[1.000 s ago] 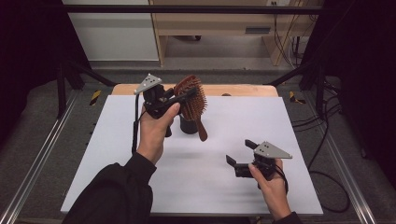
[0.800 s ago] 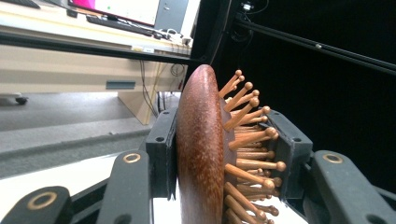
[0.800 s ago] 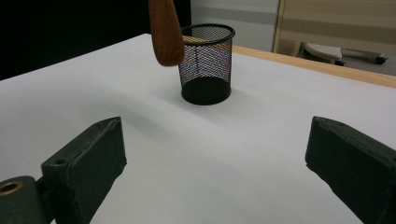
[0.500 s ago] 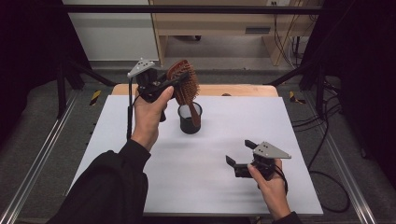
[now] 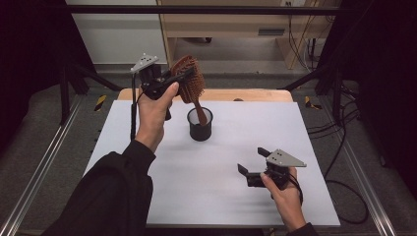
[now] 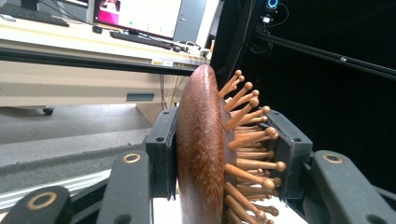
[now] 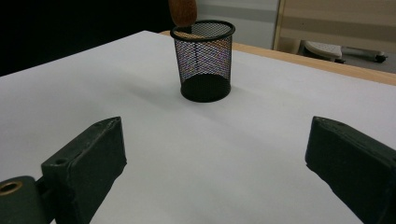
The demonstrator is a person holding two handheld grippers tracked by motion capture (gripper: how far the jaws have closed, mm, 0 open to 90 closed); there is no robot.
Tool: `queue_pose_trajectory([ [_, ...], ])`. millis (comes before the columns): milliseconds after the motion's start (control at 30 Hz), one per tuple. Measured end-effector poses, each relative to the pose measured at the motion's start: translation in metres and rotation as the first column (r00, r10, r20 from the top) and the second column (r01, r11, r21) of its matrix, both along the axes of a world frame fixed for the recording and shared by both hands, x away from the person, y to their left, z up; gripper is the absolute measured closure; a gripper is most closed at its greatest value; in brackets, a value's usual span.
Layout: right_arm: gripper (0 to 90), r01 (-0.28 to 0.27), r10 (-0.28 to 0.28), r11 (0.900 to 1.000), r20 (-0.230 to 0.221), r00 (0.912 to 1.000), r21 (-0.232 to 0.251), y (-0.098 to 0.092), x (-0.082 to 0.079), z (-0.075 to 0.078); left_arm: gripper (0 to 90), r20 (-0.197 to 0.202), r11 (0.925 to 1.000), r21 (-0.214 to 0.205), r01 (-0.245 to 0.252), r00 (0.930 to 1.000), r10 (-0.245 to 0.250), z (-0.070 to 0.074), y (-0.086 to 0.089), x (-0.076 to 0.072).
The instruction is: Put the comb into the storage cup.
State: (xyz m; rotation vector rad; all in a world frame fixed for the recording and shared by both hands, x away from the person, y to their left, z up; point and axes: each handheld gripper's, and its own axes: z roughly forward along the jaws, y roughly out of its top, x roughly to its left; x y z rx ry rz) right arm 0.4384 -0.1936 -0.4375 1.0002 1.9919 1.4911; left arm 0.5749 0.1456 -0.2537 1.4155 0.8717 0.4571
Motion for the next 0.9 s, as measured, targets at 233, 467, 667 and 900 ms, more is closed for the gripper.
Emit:
queue_pose_trajectory([
  [233,5.2,0.0,0.0,1.0,-0.003,1.0,0.0,0.0,0.0,0.0,51.5,0.008,0.9999,0.003,-0.011,0.9999,0.011,0.002,0.0,0.008],
  [467,5.2,-0.002,0.002,1.0,-0.003,1.0,-0.004,0.001,0.0,0.0,51.5,0.016,0.9997,0.01,-0.023,0.9996,0.023,0.006,-0.001,0.015],
  [667,5.2,-0.003,0.003,1.0,-0.002,1.0,-0.002,0.0,0.0,0.0,51.5,0.022,0.9996,0.015,-0.026,0.9994,0.025,0.006,-0.004,0.02],
  [900,5.0,-0.005,0.005,1.0,0.001,1.0,0.0,0.001,0.0,0.0,51.5,0.025,0.9992,0.029,-0.028,0.9993,0.027,0.004,-0.007,0.024],
])
